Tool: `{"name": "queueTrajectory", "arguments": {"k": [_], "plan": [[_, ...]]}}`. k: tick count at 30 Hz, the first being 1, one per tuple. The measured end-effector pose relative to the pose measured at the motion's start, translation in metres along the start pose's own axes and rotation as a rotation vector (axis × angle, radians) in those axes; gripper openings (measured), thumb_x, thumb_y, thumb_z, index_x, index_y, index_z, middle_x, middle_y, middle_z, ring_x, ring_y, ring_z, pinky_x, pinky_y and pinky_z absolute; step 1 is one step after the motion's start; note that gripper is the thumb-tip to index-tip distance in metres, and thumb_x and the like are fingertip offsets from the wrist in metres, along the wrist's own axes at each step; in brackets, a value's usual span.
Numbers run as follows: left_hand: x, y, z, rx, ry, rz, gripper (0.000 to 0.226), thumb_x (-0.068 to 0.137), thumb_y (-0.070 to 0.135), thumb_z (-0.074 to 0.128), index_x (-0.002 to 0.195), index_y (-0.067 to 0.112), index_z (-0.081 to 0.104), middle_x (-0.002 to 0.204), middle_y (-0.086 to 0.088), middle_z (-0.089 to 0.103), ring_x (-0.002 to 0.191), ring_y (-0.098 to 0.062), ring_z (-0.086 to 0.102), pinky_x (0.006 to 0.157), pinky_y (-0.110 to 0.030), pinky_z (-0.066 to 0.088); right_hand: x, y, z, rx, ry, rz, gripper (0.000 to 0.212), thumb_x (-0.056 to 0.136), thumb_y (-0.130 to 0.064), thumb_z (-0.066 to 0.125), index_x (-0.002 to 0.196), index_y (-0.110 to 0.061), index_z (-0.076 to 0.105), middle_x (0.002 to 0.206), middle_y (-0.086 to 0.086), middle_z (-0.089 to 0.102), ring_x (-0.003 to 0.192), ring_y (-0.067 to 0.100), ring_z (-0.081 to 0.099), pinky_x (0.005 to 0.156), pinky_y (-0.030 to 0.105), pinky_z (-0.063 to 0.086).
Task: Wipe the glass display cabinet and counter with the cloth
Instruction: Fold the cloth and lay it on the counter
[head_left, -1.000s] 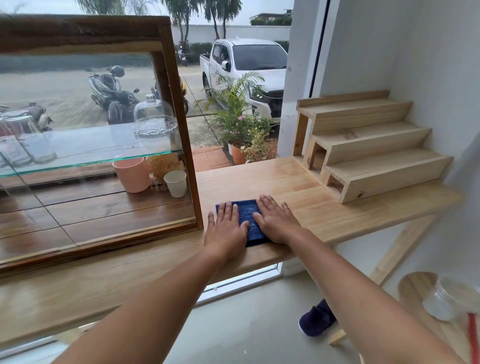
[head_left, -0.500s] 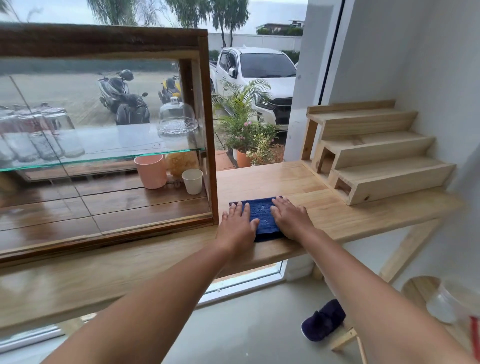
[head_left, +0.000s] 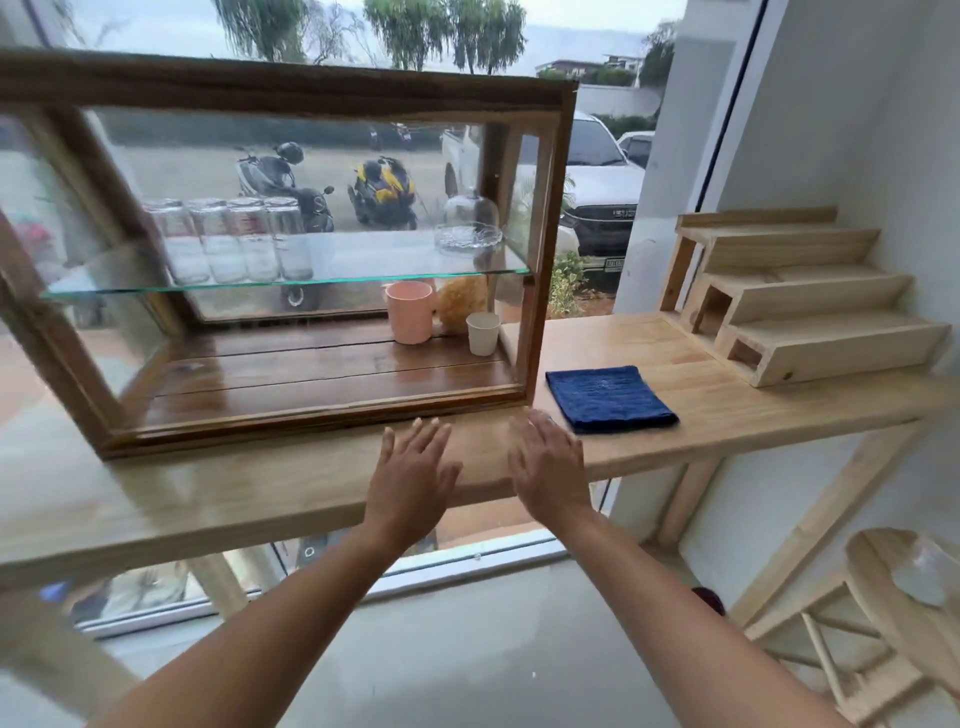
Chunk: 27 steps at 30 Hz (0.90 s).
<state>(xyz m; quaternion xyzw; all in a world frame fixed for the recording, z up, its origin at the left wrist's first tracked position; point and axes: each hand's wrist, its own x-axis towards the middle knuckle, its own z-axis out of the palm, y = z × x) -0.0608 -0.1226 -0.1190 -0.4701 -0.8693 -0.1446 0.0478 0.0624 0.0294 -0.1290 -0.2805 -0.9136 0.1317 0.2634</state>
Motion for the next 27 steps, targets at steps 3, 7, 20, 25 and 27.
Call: {"name": "queueTrajectory", "arguments": {"k": [3, 7, 20, 25, 27], "plan": [[-0.026, -0.05, -0.015, 0.033, 0.019, -0.081, 0.06, 0.106, 0.046, 0.032, 0.159, 0.019, 0.024, 0.167, -0.001, 0.022, 0.156, -0.019, 0.011, 0.127, -0.047, 0.002, 0.002, -0.055, 0.015, 0.003, -0.118, -0.077, 0.048, 0.104, -0.031, 0.045, 0.15, -0.019, 0.043, 0.161, 0.005, 0.035, 0.152, 0.021, 0.025, 0.123, 0.042, 0.016], [-0.05, -0.102, -0.035, 0.09, -0.094, -0.21, 0.065, 0.106, 0.05, 0.022, 0.161, 0.015, 0.014, 0.17, -0.005, 0.007, 0.157, -0.024, -0.002, 0.127, -0.048, 0.0, 0.008, -0.107, 0.03, -0.025, -0.304, -0.073, 0.058, 0.107, -0.044, 0.032, 0.16, -0.023, 0.021, 0.169, 0.001, 0.012, 0.156, 0.018, 0.004, 0.125, 0.04, 0.003], [-0.077, -0.152, -0.038, 0.136, -0.149, -0.341, 0.08, 0.098, 0.066, -0.001, 0.161, 0.018, 0.0, 0.169, -0.005, -0.007, 0.156, -0.024, -0.01, 0.126, -0.052, 0.001, -0.009, -0.141, 0.059, -0.225, -0.396, -0.024, 0.061, 0.106, -0.054, 0.011, 0.16, -0.029, 0.017, 0.17, 0.001, 0.005, 0.157, 0.021, 0.0, 0.126, 0.047, 0.003], [-0.077, -0.151, -0.039, 0.146, -0.158, -0.337, 0.076, 0.099, 0.064, -0.001, 0.161, 0.019, -0.001, 0.169, -0.005, -0.008, 0.156, -0.025, -0.01, 0.126, -0.051, 0.001, -0.011, -0.143, 0.058, -0.234, -0.406, -0.021, 0.06, 0.106, -0.053, 0.012, 0.16, -0.029, 0.017, 0.17, 0.0, 0.005, 0.157, 0.021, 0.001, 0.126, 0.047, 0.004], [-0.076, -0.15, -0.04, 0.133, -0.145, -0.344, 0.076, 0.099, 0.064, -0.001, 0.161, 0.02, -0.001, 0.169, -0.005, -0.008, 0.156, -0.025, -0.01, 0.126, -0.051, 0.001, -0.002, -0.145, 0.053, -0.172, -0.456, 0.004, 0.06, 0.106, -0.054, 0.018, 0.16, -0.028, 0.018, 0.17, 0.001, 0.003, 0.157, 0.021, -0.001, 0.125, 0.048, 0.003]]}}
